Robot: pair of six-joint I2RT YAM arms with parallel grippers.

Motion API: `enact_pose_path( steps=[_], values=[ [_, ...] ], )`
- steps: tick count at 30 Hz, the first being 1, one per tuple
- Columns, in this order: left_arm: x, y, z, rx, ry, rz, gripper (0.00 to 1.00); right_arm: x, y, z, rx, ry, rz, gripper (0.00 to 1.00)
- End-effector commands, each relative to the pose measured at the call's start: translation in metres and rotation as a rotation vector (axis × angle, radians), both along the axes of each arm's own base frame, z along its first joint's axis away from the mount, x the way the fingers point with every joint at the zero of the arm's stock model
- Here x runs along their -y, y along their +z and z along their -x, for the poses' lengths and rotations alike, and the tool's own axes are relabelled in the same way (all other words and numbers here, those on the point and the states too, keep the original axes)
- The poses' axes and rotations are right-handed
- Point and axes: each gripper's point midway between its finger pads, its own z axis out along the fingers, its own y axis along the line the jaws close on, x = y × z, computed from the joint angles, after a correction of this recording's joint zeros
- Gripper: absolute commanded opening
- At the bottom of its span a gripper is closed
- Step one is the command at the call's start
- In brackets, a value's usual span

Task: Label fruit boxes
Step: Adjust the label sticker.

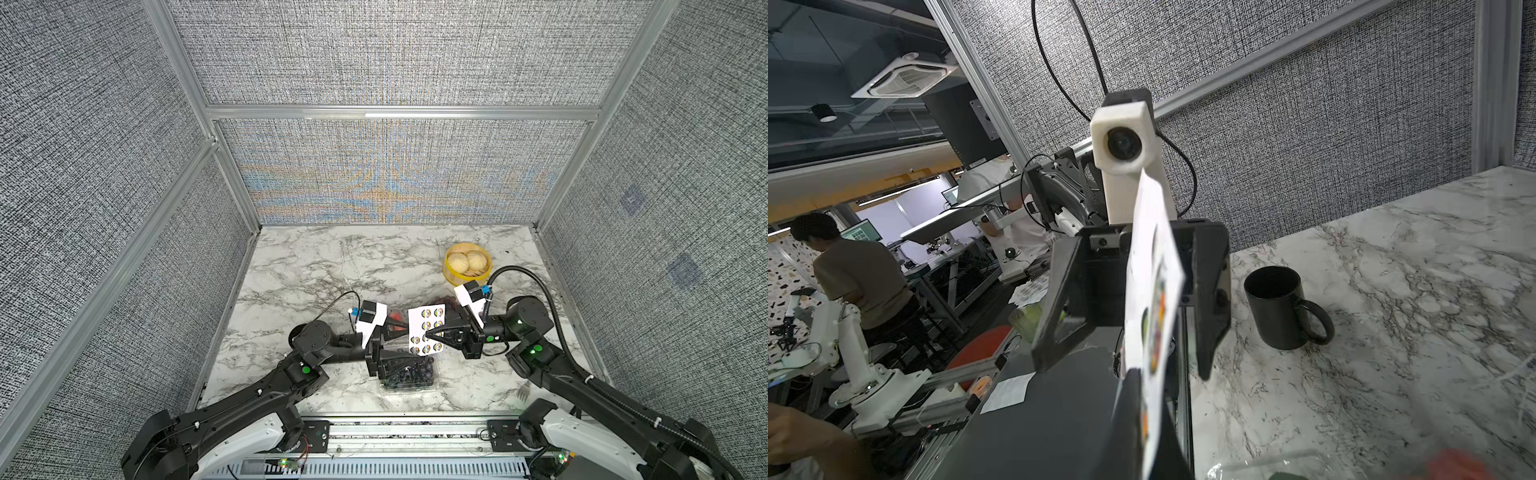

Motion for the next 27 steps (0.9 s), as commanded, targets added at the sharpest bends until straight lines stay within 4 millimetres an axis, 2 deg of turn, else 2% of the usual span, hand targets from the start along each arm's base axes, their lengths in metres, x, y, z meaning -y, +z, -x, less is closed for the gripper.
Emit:
enact_pose_path(
  steps=[1, 2, 5, 6, 8, 11, 16, 20, 24, 27],
  values=[
    [-0.003, 0.008, 0.005, 0.041, -0.02, 0.049, 0.27, 0.0, 0.005, 0.001, 0.02, 0.003, -0.012, 0.0],
    [-0.005, 0.009, 0.005, 0.042, -0.012, 0.061, 0.16, 0.0, 0.005, 0.001, 0.022, 0.005, -0.011, 0.0],
    [-0.008, 0.007, 0.005, 0.05, 0.004, 0.056, 0.13, 0.001, 0.005, 0.001, 0.023, -0.001, -0.009, 0.0],
    [-0.007, 0.005, 0.004, 0.046, 0.007, 0.045, 0.14, 0.0, 0.005, 0.001, 0.023, 0.0, -0.009, 0.0],
    [-0.003, -0.001, 0.002, 0.042, 0.008, 0.013, 0.28, 0.0, 0.005, 0.001, 0.021, 0.002, -0.011, 0.0],
    [0.001, -0.003, -0.001, 0.035, -0.001, 0.007, 0.26, 0.0, 0.006, 0.001, 0.019, 0.009, -0.013, 0.0],
    [0.003, 0.004, 0.004, 0.034, -0.038, 0.039, 0.0, -0.001, 0.004, 0.002, 0.015, 0.023, -0.01, 0.0],
    [0.005, 0.002, 0.006, 0.04, -0.059, 0.038, 0.0, -0.002, 0.004, 0.001, 0.015, 0.022, -0.009, 0.0],
    [0.006, 0.006, 0.019, 0.038, -0.161, 0.058, 0.0, -0.003, 0.005, 0.002, 0.012, 0.037, -0.016, 0.0],
    [0.009, 0.007, 0.021, 0.033, -0.195, 0.056, 0.0, -0.004, 0.006, 0.003, 0.007, 0.058, -0.021, 0.0]
  ],
)
